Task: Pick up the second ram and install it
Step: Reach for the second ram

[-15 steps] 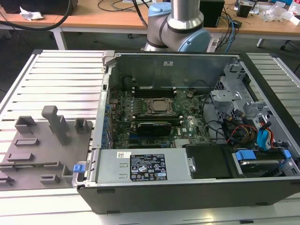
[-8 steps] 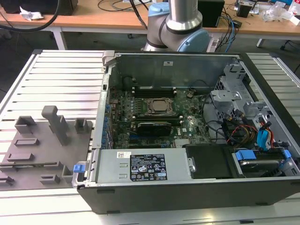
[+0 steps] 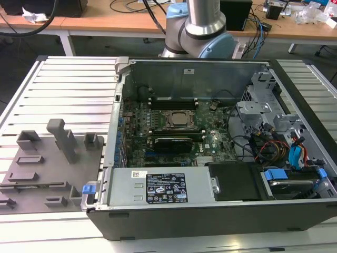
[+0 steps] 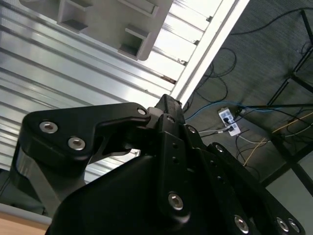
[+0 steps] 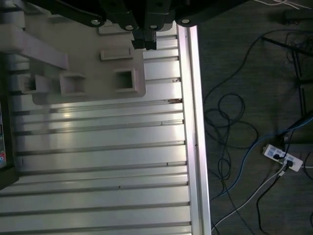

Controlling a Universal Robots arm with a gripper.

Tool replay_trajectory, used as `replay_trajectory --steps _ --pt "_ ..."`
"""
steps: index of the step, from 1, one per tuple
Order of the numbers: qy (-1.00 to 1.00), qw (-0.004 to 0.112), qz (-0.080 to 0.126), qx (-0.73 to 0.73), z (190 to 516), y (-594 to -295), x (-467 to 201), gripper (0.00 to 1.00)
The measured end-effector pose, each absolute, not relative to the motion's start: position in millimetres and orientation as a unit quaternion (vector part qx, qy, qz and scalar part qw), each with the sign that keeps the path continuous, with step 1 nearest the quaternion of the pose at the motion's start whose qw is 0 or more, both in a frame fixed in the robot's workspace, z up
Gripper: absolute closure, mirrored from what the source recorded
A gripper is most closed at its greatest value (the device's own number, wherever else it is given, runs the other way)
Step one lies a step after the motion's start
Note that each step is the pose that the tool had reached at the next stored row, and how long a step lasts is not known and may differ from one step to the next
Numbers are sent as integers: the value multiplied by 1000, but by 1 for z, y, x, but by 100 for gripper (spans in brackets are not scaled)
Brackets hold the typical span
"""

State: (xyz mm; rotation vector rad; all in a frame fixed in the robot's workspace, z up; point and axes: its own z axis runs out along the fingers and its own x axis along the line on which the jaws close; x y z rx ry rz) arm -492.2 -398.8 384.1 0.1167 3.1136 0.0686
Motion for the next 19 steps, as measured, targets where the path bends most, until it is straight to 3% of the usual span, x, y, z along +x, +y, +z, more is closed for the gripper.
replay_trajectory --steps 19 --pt "999 13 22 37 382 -399 -535 89"
